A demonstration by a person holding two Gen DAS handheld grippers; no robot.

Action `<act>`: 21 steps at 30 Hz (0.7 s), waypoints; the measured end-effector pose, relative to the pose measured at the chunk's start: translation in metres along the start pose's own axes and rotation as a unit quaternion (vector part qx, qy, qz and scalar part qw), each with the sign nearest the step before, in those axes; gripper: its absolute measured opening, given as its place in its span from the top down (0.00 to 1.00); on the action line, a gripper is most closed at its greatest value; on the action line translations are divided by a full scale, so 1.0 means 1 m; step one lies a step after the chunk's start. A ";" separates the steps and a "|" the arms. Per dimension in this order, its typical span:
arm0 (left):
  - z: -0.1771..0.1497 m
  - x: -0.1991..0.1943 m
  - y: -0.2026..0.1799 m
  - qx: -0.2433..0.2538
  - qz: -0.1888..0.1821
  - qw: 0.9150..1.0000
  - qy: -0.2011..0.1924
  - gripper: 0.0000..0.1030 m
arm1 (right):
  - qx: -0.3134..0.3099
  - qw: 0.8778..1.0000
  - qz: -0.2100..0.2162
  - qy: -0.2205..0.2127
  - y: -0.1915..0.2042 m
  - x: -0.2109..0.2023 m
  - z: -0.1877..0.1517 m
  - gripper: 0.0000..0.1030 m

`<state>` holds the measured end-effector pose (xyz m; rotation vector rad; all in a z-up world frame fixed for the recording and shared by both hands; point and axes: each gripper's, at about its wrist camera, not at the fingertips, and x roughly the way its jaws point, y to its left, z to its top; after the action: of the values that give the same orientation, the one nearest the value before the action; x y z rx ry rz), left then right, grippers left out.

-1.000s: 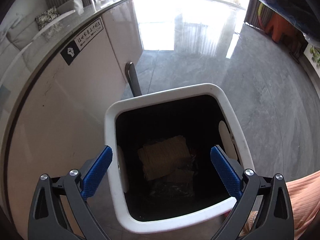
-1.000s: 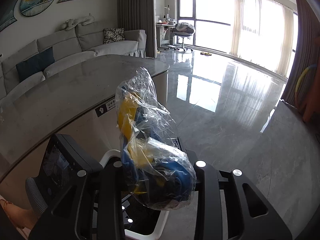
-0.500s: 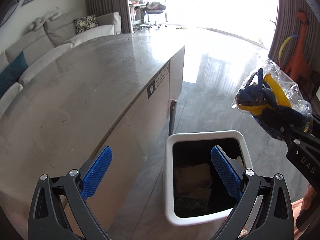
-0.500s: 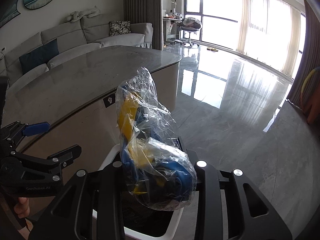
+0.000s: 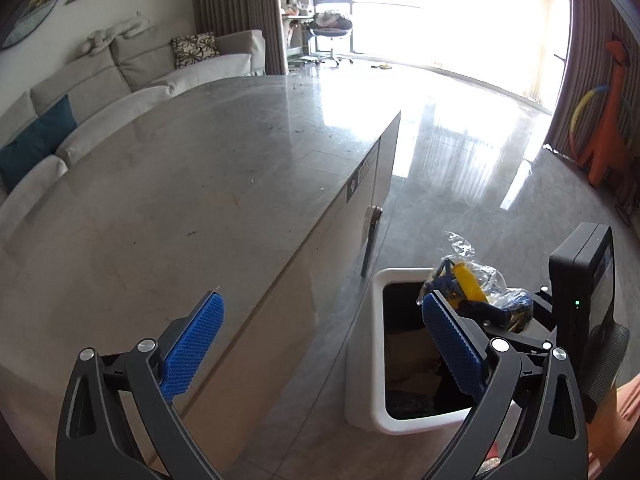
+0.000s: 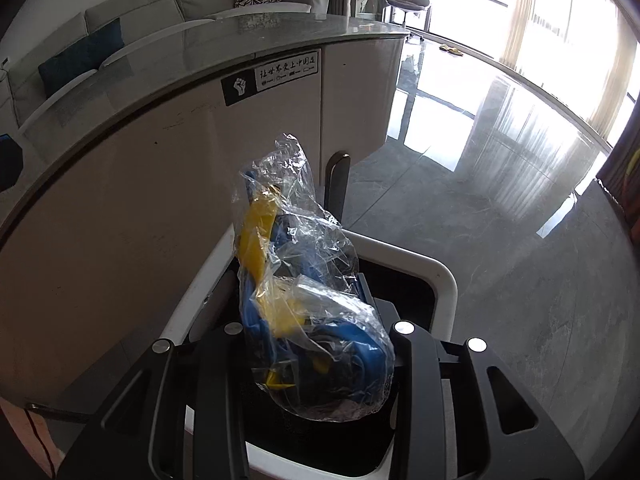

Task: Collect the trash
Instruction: 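Lower the toy bag into the bin and open the right tool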

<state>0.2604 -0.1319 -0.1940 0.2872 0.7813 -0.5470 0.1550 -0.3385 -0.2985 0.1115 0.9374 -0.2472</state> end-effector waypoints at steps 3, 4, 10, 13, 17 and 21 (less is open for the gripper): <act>0.000 -0.003 0.005 -0.004 0.001 1.000 -0.003 0.04 | 0.004 1.000 -0.003 0.029 -0.003 0.017 -0.006 0.66; 0.000 -0.004 0.007 -0.005 0.002 1.000 -0.004 0.04 | 0.002 0.999 -0.007 0.036 -0.005 0.021 -0.008 0.66; -0.002 -0.011 0.011 -0.008 0.005 1.000 -0.008 0.04 | -0.010 0.997 -0.049 0.066 -0.005 0.037 -0.011 0.04; -0.003 -0.014 0.013 -0.009 0.007 1.000 -0.010 0.04 | -0.030 0.997 -0.062 0.033 0.005 0.027 -0.011 0.04; -0.003 -0.017 0.016 -0.008 0.012 1.000 -0.015 0.04 | -0.031 0.998 -0.049 -0.005 0.014 0.010 -0.004 0.04; -0.005 -0.020 0.018 -0.007 0.015 1.000 -0.018 0.04 | -0.031 0.999 -0.039 -0.022 0.020 -0.002 0.004 0.04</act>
<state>0.2560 -0.1080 -0.1819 0.2745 0.7445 -0.5171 0.1619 -0.3197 -0.2943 0.0132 0.9048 -0.2910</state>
